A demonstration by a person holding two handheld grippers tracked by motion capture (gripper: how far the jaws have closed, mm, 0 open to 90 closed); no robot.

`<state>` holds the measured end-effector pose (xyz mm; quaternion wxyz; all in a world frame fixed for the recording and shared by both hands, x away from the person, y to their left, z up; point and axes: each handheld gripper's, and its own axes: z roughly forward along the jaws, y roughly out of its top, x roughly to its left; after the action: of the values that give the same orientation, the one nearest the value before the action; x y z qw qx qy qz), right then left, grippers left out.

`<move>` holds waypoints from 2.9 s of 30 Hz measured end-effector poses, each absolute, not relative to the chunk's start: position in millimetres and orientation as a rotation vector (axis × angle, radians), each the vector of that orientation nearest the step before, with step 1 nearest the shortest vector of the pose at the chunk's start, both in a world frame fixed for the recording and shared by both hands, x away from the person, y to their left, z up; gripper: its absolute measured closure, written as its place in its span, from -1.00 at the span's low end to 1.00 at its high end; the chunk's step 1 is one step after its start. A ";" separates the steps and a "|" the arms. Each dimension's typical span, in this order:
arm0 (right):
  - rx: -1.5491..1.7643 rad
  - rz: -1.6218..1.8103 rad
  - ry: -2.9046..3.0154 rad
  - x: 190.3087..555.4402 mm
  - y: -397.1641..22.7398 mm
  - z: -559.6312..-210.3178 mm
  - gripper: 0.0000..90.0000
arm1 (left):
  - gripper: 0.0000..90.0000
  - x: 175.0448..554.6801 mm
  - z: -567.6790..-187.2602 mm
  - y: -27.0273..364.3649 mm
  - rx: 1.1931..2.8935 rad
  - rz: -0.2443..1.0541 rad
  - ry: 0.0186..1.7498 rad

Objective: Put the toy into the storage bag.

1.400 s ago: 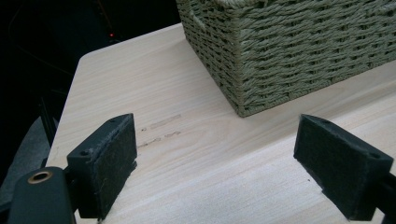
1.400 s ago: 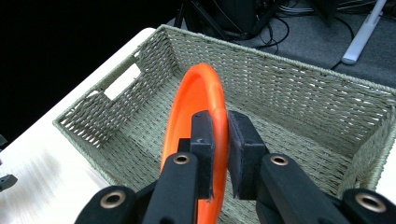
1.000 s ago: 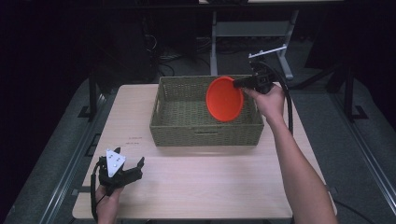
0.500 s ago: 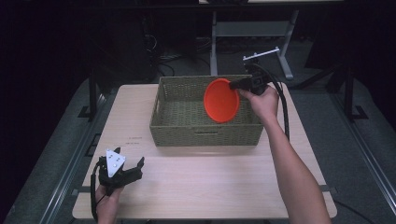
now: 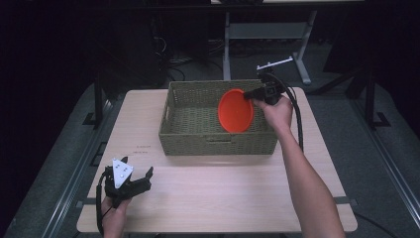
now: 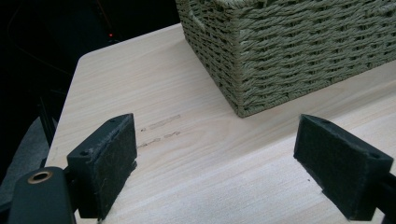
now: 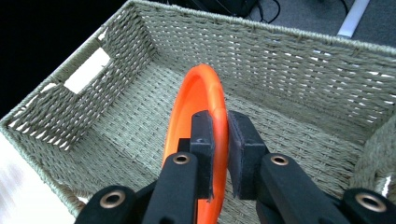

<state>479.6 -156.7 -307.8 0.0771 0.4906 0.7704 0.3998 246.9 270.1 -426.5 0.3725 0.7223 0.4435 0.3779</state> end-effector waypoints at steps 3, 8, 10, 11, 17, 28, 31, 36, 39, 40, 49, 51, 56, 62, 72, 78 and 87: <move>1.461 1.202 2.317 480.2 -154.3 -309.8 0.80 | -0.72 247.3 -426.7 269.9 1.851 0.968 1.137; 1.458 1.188 2.328 482.2 -150.6 -313.2 0.80 | -0.72 247.2 -426.8 270.0 1.847 0.970 1.136; 1.459 1.184 2.331 483.1 -149.8 -314.8 0.80 | -0.72 247.3 -426.9 270.1 1.845 0.967 1.139; 1.464 1.182 2.332 483.3 -149.4 -315.3 0.80 | -0.72 247.3 -426.9 270.1 1.843 0.967 1.141; 1.464 1.142 2.347 485.6 -146.3 -319.5 0.80 | -0.72 247.2 -426.9 270.1 1.843 0.968 1.139; 1.477 1.106 2.370 490.3 -141.3 -327.7 0.79 | -0.72 247.1 -426.5 270.8 1.843 0.968 1.142; 1.487 1.104 2.368 491.2 -141.6 -329.4 0.80 | -0.72 247.3 -426.7 270.8 1.840 0.968 1.143; 1.486 1.095 2.377 492.5 -140.6 -331.1 0.80 | -0.72 247.3 -426.5 270.8 1.844 0.967 1.143; 1.485 1.084 2.381 493.1 -139.5 -332.2 0.79 | -0.72 247.2 -426.5 270.7 1.844 0.967 1.142; 1.487 1.080 2.383 493.6 -139.5 -333.0 0.79 | -0.72 247.2 -426.5 270.7 1.845 0.967 1.141; 1.506 1.006 2.426 497.0 -136.9 -344.0 0.77 | -0.72 247.1 -426.3 270.8 1.846 0.965 1.143; 1.509 0.998 2.421 497.3 -137.4 -344.8 0.77 | -0.72 247.2 -426.5 270.8 1.847 0.967 1.142; 1.557 0.991 2.432 499.5 -141.5 -345.6 0.54 | -0.72 247.5 -426.3 270.4 1.843 0.966 1.142; 1.577 0.977 2.441 500.9 -146.4 -346.4 0.41 | -0.72 248.0 -426.5 269.6 1.838 0.965 1.143; 1.595 1.003 2.432 499.2 -152.2 -343.0 0.33 | -0.72 249.5 -426.7 269.4 1.833 0.963 1.152; 1.608 1.044 2.386 495.6 -160.0 -341.4 0.32 | -0.72 248.8 -426.2 269.3 1.855 0.967 1.139; 1.591 1.154 2.402 488.3 -170.2 -336.4 0.07 | -0.72 249.3 -427.6 268.7 1.836 0.961 1.149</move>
<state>488.3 -170.2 -336.4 0.0188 0.5125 0.7738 0.3717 249.3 268.7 -427.6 0.3768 0.7177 0.4492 0.3758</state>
